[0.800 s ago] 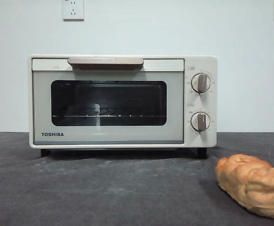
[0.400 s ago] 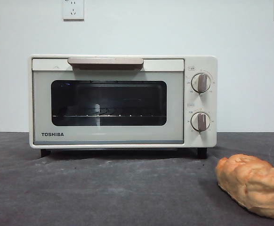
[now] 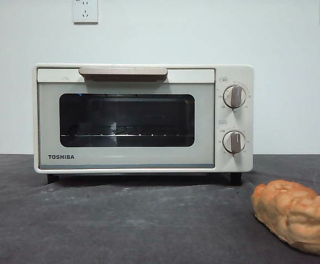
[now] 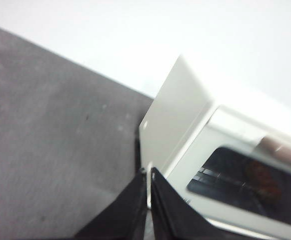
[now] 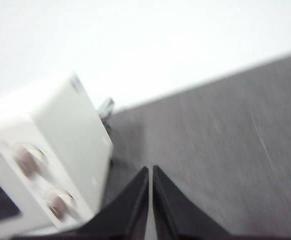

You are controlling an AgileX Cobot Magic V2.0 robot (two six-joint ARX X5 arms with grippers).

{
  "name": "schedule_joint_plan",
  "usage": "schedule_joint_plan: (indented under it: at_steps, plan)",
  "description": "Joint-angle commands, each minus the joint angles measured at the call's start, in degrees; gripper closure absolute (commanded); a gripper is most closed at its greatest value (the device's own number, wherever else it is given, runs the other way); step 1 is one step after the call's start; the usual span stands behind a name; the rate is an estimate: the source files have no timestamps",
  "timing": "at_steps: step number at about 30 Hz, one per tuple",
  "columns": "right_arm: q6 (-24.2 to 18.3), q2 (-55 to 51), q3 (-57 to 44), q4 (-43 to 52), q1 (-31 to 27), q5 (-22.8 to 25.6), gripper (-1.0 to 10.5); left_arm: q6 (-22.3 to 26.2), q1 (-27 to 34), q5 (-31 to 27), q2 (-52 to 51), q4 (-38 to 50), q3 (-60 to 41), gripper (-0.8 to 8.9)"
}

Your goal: The left arm flap open the oven, the right arm pick bread and place it into oven, the left arm flap close the oven

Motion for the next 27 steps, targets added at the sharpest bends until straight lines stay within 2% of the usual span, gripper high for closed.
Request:
schedule_joint_plan:
  at_steps: [1,4,7,12,16,19,22,27]
  plan:
    - [0.7,1.6,3.69,-0.17,0.02,-1.7,9.4,1.14,0.11,0.11,2.23,-0.68,4.68,7.95]
    - [0.37,4.85,8.57,-1.11,0.0,-3.96,9.4,2.25,0.11,0.13,5.75,-2.23,9.66,7.95]
    - [-0.83,9.4,13.66,-3.32,0.0,-6.91,9.4,5.55,0.11,0.83,10.51,-6.78,15.37,7.95]
    - [-6.08,18.25,22.75,-11.19,0.02,-13.97,9.4,13.53,0.11,7.02,19.19,-14.86,24.52,7.96]
    - [-10.67,25.11,29.79,-19.43,0.02,-17.35,9.4,17.97,0.09,12.41,25.7,-20.92,30.86,7.96]
    - [-13.25,29.38,34.62,-25.86,0.15,-17.44,9.4,20.74,0.07,16.26,29.9,-25.33,34.73,7.97]
    - [-13.44,32.83,39.06,-33.29,0.83,-18.47,9.4,23.39,-0.13,20.57,33.11,-29.81,37.62,7.97]
    - [-15.39,35.56,42.42,-40.46,3.02,-18.62,9.4,23.82,-1.22,22.27,34.18,-33.22,38.49,7.97]
